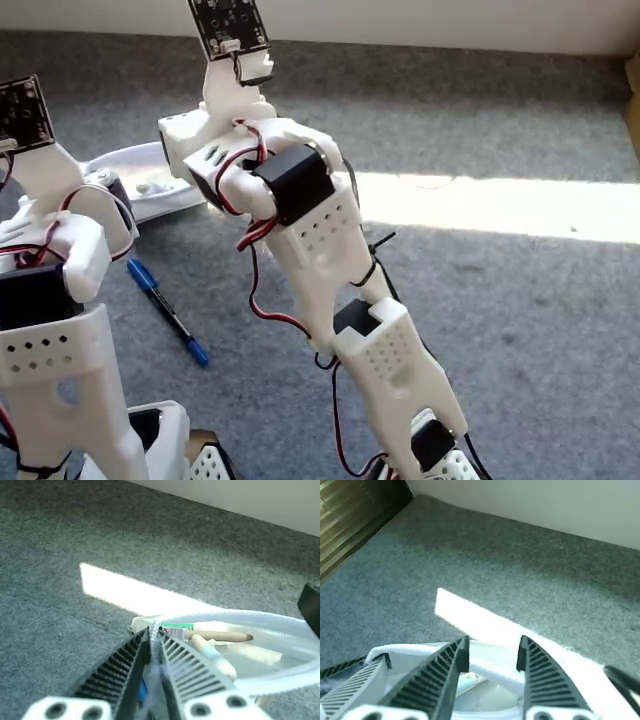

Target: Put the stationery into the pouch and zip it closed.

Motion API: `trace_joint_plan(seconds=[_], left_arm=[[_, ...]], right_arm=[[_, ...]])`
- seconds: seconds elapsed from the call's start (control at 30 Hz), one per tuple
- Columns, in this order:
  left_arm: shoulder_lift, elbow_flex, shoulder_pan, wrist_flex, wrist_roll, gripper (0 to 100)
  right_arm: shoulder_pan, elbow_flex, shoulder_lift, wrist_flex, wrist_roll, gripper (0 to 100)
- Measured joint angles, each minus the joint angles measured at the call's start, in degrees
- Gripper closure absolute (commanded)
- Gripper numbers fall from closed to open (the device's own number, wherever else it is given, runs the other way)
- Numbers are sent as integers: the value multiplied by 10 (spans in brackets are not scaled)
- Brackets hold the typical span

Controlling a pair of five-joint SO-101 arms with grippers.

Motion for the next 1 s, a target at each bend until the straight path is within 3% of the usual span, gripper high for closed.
trace_joint_plan(seconds=[0.27, 0.4, 0.63, 1.0], left_arm=[[1, -4, -20, 3, 0, 982], [-10, -31, -29, 42, 1, 982], [-91, -32, -156, 52, 1, 982], [-103, -32, -285, 52, 23, 982]], right_arm=[[62, 0, -44, 0, 34, 840], [71, 0, -47, 1, 37, 840], [63, 0, -47, 62, 101, 840], [52, 0, -110, 67, 98, 919]])
